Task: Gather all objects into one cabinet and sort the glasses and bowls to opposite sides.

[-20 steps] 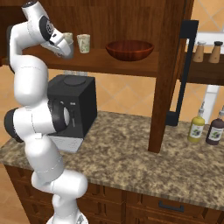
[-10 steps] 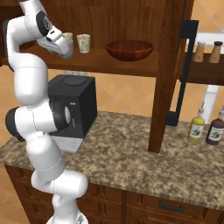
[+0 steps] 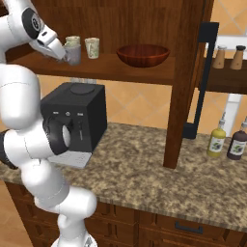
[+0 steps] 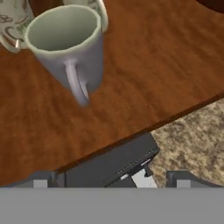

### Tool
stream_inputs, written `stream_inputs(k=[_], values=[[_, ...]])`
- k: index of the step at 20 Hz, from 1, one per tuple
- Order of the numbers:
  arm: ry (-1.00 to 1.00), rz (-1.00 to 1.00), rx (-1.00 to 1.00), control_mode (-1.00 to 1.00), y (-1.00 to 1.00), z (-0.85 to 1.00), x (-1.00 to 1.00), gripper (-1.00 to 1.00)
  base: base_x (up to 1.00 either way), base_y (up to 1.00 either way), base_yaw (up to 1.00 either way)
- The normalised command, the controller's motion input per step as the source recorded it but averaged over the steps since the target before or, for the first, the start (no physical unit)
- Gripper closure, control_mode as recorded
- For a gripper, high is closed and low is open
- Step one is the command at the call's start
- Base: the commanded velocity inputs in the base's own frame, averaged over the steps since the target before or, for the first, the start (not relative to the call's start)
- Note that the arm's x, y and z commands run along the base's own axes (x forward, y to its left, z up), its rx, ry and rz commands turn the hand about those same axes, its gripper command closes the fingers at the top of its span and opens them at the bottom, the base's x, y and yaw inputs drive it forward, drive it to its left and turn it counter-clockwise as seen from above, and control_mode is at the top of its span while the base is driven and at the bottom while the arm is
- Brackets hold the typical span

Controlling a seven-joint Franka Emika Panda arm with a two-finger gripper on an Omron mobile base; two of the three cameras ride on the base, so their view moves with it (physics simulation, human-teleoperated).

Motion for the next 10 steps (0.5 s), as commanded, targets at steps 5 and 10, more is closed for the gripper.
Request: stream_inputs(k=[5,10], values=[[-0.05,0.0,0.0,-1.0,-0.01,-0.17,-0.81,-1.0,0.0,0.0,0.0],[0.01,0.01,0.0,-1.0,-0.43,-0.67,-1.0,-1.0,0.0,0.0,0.0]])
